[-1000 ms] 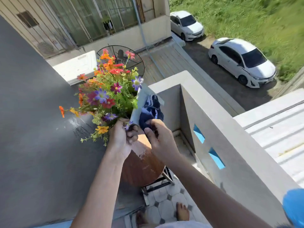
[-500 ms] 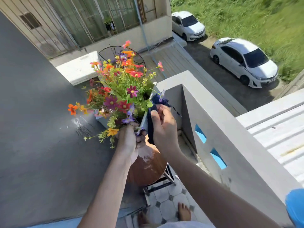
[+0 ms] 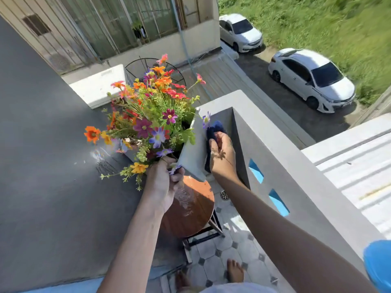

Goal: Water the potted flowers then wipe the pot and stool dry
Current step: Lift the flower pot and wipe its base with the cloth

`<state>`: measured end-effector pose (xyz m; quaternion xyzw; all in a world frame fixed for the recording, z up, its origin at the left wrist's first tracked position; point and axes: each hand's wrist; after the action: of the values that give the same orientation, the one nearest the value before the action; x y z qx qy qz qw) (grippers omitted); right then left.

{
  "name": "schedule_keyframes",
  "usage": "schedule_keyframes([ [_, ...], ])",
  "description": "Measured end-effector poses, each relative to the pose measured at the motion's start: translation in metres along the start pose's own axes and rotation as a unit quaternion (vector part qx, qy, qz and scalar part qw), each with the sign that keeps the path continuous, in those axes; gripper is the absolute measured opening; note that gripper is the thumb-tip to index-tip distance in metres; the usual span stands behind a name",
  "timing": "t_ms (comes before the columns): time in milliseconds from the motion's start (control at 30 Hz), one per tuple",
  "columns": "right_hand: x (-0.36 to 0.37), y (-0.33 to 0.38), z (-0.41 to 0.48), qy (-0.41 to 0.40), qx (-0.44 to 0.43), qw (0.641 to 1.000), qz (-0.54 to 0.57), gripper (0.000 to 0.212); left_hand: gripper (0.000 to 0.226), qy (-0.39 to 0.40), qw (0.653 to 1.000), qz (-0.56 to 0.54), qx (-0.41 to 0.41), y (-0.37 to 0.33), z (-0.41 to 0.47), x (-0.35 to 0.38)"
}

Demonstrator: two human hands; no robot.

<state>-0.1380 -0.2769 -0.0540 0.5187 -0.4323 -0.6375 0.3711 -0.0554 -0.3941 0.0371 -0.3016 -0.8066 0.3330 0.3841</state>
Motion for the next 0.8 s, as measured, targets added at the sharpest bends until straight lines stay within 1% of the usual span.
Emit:
schedule_keyframes([
  [67,0.000,-0.001,-0.008,0.032,-0.024,0.999,-0.009,0.021,0.032,-0.009,1.000,-0.011,0.001,0.000,0.003,-0.001],
  [167,-0.002,0.008,-0.020,0.108,-0.025,0.993,-0.029,0.023,0.029,-0.022,0.999,-0.040,0.007,0.004,0.009,-0.002],
  [233,-0.003,0.014,-0.032,0.125,-0.037,0.991,-0.024,0.023,0.027,-0.033,0.998,-0.042,0.018,0.003,0.011,-0.002],
  [333,-0.005,0.027,-0.048,0.107,-0.084,0.991,-0.012,0.019,0.027,-0.044,0.998,-0.019,0.032,0.006,0.016,-0.002],
  [400,-0.003,0.041,-0.052,0.111,-0.058,0.991,0.038,0.020,0.028,-0.046,0.998,-0.001,0.033,0.010,0.019,-0.003],
  [467,-0.003,0.058,-0.048,0.103,-0.007,0.990,0.091,0.022,0.029,-0.050,0.998,0.010,0.025,0.012,0.021,-0.005],
  [533,-0.005,0.067,-0.035,0.100,0.032,0.980,0.171,0.015,0.027,-0.044,0.999,0.017,0.005,0.012,0.020,-0.006],
  [567,-0.008,0.068,-0.027,0.091,0.016,0.981,0.172,0.010,0.026,-0.035,0.999,0.020,-0.007,0.012,0.019,-0.007],
  [600,-0.010,0.066,-0.017,0.074,-0.012,0.987,0.139,0.008,0.028,-0.020,0.999,0.027,-0.017,0.011,0.017,-0.007],
  [633,-0.012,0.065,-0.007,0.062,-0.027,0.991,0.113,0.009,0.033,-0.005,0.999,0.037,-0.023,0.010,0.015,-0.007],
  [700,-0.017,0.066,0.011,0.035,-0.027,0.994,0.102,0.012,0.047,0.015,0.998,0.057,-0.024,0.009,0.014,-0.008],
  [733,-0.018,0.063,0.019,0.020,-0.024,0.995,0.092,0.016,0.047,0.013,0.997,0.068,-0.022,0.009,0.014,-0.009],
  [800,-0.020,0.059,0.031,0.020,-0.026,0.997,0.063,0.024,0.039,0.007,0.995,0.094,-0.018,0.008,0.015,-0.011],
])
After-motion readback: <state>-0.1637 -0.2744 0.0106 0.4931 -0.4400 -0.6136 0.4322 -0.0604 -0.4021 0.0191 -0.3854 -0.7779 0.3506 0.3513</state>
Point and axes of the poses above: each hand's wrist, its own z-axis towards the middle knuckle, its own x-axis out of the palm, y = z × x, and after that the axes turned 12 degrees about -z, right-handed
